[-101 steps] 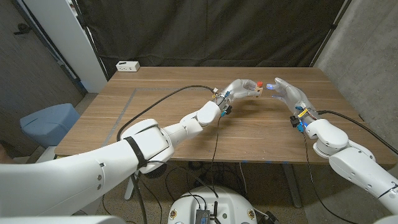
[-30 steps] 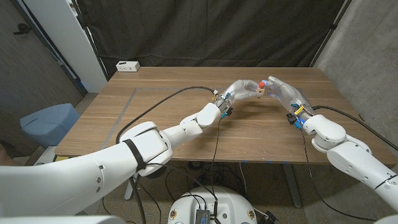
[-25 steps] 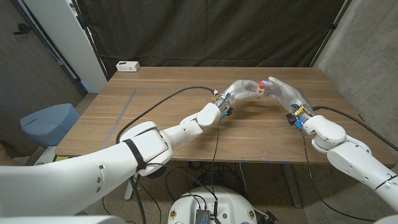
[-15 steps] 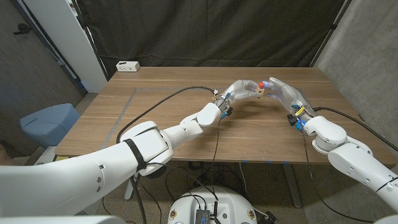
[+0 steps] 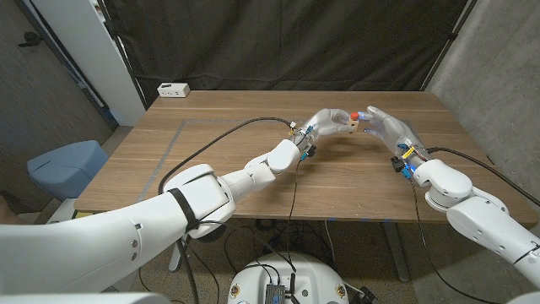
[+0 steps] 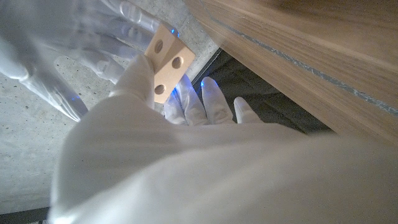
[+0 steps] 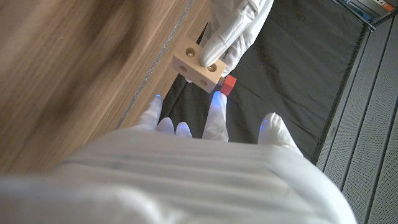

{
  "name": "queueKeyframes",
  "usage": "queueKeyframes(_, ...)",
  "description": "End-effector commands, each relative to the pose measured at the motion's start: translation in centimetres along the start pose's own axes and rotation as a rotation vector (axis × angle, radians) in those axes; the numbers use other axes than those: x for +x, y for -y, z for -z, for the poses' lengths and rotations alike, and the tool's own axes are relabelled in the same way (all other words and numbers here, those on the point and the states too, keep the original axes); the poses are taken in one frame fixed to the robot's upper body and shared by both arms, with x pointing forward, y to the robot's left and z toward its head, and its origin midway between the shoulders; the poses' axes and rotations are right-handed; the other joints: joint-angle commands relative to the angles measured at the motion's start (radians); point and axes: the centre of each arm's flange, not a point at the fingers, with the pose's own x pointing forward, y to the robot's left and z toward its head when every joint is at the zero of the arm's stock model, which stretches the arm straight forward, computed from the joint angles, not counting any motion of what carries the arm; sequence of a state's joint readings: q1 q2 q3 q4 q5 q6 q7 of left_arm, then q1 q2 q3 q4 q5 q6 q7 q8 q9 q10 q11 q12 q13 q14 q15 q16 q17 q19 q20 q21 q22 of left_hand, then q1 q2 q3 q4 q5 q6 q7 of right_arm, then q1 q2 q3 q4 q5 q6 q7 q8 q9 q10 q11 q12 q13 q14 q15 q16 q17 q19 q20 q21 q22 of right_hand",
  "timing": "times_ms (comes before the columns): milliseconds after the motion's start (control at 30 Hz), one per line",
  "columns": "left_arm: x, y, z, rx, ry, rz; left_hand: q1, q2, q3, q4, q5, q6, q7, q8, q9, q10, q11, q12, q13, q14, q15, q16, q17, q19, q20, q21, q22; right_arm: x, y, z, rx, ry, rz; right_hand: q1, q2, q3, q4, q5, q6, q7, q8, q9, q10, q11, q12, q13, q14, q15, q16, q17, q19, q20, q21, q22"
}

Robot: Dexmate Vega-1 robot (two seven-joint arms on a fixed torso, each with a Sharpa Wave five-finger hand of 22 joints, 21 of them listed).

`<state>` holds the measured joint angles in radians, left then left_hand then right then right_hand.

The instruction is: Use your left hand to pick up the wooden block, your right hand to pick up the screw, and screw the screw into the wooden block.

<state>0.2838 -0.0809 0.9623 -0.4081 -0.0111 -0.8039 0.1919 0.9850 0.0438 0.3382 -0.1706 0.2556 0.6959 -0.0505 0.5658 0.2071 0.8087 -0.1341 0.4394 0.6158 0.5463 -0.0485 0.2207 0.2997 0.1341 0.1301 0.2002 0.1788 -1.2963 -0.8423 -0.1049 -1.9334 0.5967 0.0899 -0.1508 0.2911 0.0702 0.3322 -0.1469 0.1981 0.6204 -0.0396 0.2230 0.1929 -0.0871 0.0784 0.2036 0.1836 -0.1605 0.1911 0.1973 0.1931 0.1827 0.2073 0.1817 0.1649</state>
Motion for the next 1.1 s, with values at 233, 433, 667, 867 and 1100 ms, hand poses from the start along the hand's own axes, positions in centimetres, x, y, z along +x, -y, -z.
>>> queueKeyframes(233,-0.26,0.11,-0.04,-0.002,0.01,-0.001,-0.017,0.037,0.023,0.018,0.003,0.205,-0.05,0.006,0.002,0.092,-0.081,0.057,0.018,0.002,-0.093,0.003,0.002,0.005,-0.005,0.002,0.003,-0.57,-0.25,0.06,0.002,0.003,-0.012,0.002,0.009,0.009,0.0,-0.002,0.037,0.009,0.011,0.003,0.021,0.003,0.007,0.002,0.012,-0.003,0.009,0.002,0.013,0.002,0.009,0.004)
queueKeyframes(433,-0.25,0.12,-0.12,-0.001,0.014,0.0,-0.018,0.036,0.023,0.018,0.004,0.206,-0.05,0.006,0.002,0.093,-0.081,0.056,0.017,0.002,-0.094,0.002,0.001,0.005,-0.005,0.002,0.003,-0.66,-0.31,-0.07,-0.001,0.009,-0.033,0.002,0.01,0.009,0.0,-0.002,0.052,0.011,0.013,0.003,0.029,-0.006,0.007,0.002,0.012,-0.007,0.008,0.001,0.016,0.003,0.01,0.004)
queueKeyframes(667,-0.3,0.13,-0.21,0.0,0.02,0.0,-0.017,0.037,0.023,0.018,0.004,0.207,-0.05,0.006,0.002,0.091,-0.082,0.056,0.018,0.002,-0.094,0.003,0.002,0.005,-0.004,0.002,0.003,-0.63,-0.4,-0.21,0.0,0.012,-0.055,0.003,0.01,0.01,-0.001,-0.002,0.067,0.009,0.015,0.003,0.034,-0.007,0.007,0.002,0.012,-0.01,0.008,0.001,0.017,0.004,0.009,0.004)
queueKeyframes(867,-0.41,0.17,-0.17,-0.006,0.021,-0.001,-0.017,0.035,0.023,0.017,0.004,0.205,-0.051,0.005,0.002,0.091,-0.082,0.057,0.019,0.003,-0.093,0.003,0.002,0.005,-0.004,0.003,0.003,-0.72,-0.42,-0.38,-0.007,0.016,-0.061,0.004,0.01,0.01,-0.001,-0.002,0.08,0.016,0.017,0.003,0.045,-0.012,0.008,0.002,0.013,-0.012,0.008,0.001,0.018,0.004,0.009,0.004)
queueKeyframes(1100,-0.37,0.15,-0.25,-0.004,0.024,0.002,-0.017,0.036,0.024,0.018,0.004,0.207,-0.05,0.006,0.003,0.091,-0.081,0.057,0.018,0.003,-0.094,0.003,0.002,0.005,-0.004,0.003,0.003,-1.07,-0.41,-0.37,-0.008,0.011,-0.056,0.005,0.011,0.011,-0.002,-0.002,0.091,0.019,0.017,0.003,0.054,-0.012,0.009,0.002,0.019,-0.015,0.01,0.001,0.02,0.004,0.008,0.004)
